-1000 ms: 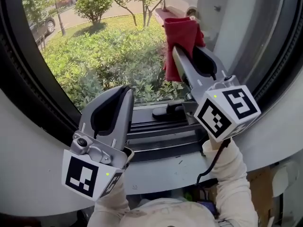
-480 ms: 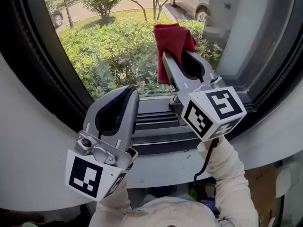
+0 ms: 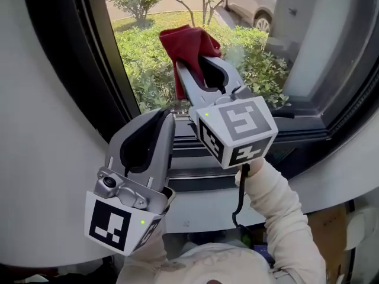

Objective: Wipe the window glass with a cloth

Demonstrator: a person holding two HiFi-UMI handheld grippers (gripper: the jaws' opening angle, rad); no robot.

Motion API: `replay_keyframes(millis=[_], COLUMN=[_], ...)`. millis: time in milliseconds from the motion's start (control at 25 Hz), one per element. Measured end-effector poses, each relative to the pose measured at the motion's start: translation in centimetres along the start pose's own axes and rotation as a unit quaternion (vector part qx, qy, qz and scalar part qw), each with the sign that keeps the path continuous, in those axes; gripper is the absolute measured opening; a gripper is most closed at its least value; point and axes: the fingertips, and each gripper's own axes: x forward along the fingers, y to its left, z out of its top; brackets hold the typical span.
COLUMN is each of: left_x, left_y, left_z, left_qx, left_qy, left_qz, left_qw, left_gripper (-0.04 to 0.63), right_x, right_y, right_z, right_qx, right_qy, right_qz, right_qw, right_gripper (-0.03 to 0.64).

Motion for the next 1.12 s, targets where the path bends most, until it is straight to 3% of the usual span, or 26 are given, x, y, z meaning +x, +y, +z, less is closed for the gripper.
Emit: replay_keyframes(millis=[200,400,1120], left_x=[-0.8,-0.6,5.7], left_y=[0.7,-0.2,-7.1], left_z=[0.7,1.2,0.0], left_qx=[0.001,0.002,-0.007], left_qy=[0.004,0.005,-0.005], left_qz=[0.005,0.004,-0.053], left_qw=[1.0000,1.0000,0.9986], left_gripper=[0.000,0.002,0.002], right_x=[1.6,0.4,-9.8], right_y=[2.8,1.5,-14.7], right_z=[0.2,0.6,0.4], right_qx=[-0.023,-0.037,-0.003], right_qy=[0.012,0.014,0.015], right_qz=[0.021,0.018,-0.092], right_qw=[0.999,0.999,0.996], right_gripper=[0.112,0.110,0.112])
